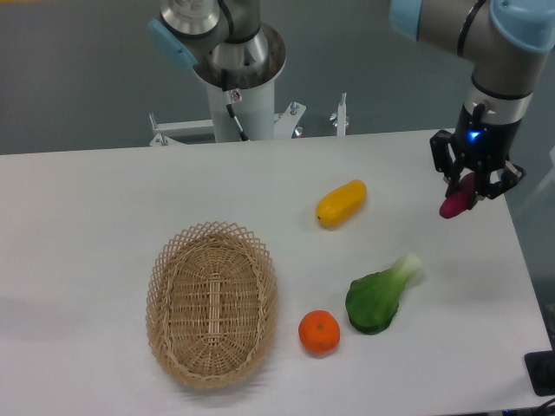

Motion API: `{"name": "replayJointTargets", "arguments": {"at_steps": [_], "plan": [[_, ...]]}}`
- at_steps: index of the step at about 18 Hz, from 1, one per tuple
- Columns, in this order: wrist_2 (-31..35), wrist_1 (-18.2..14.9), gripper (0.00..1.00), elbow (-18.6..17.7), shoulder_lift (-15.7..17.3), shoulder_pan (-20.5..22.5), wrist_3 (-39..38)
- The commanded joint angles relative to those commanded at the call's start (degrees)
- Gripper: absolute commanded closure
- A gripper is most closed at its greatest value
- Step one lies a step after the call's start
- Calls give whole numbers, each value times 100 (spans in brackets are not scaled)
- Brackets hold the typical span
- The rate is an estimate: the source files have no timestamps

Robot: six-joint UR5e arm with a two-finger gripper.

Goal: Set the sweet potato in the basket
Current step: 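Carry the held purple sweet potato with the gripper toward the wicker basket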

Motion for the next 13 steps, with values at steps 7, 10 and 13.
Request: {"name": "replayJointTargets", "arguments": {"at_steps": [7, 10, 13], "plan": [[-53, -9, 68, -61, 44, -228, -464], [-62, 0, 68, -175, 149, -386, -693], [-53, 53, 68, -342, 184, -728, -1272]]}}
